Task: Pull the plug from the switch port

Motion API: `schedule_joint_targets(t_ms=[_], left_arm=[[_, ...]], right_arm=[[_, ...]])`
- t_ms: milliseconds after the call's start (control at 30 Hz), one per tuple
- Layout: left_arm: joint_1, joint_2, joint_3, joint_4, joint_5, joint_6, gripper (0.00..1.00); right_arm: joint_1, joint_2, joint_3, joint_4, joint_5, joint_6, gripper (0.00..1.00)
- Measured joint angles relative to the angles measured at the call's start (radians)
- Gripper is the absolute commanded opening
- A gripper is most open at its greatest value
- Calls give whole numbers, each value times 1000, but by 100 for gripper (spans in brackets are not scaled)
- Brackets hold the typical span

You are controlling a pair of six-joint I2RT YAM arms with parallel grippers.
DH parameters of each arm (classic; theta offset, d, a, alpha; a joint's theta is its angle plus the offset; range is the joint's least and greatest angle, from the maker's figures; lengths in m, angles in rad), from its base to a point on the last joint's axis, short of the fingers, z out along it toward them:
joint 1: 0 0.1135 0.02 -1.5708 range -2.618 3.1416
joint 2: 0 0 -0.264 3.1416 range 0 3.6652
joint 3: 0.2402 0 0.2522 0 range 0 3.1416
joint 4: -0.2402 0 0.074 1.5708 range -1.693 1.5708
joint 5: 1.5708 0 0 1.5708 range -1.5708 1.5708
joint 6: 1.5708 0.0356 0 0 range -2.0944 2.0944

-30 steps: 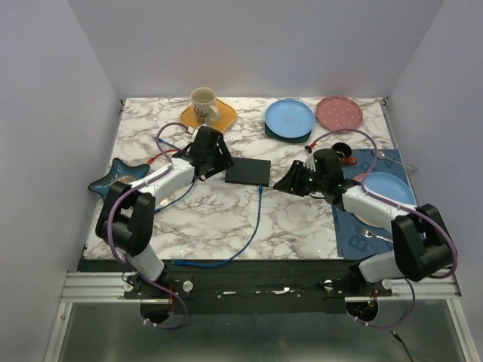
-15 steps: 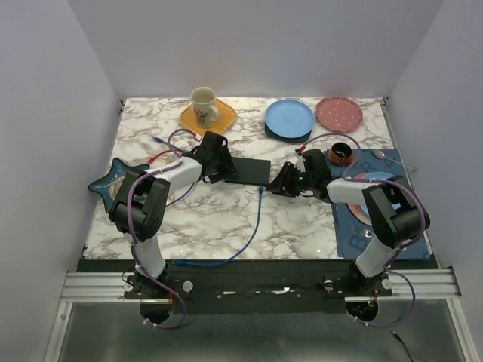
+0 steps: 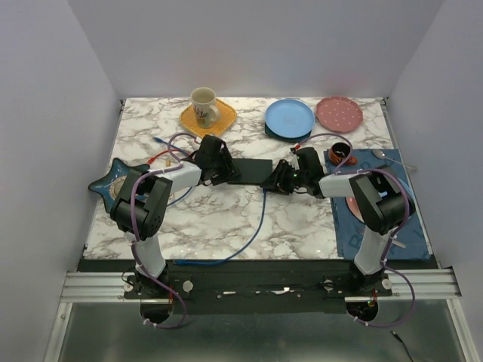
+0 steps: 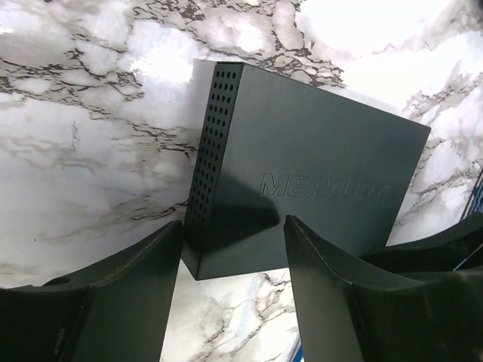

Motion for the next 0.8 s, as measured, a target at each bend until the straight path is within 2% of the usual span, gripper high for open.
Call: schedule_joint_targets(t_ms=[300, 800], left_arm=[[-9, -1, -12, 27, 14, -11, 67], [-15, -38, 50, -74, 19, 8, 68]], right_arm=[[0, 2, 1, 2, 6, 3, 47], [0, -12, -58, 85, 57, 85, 46]])
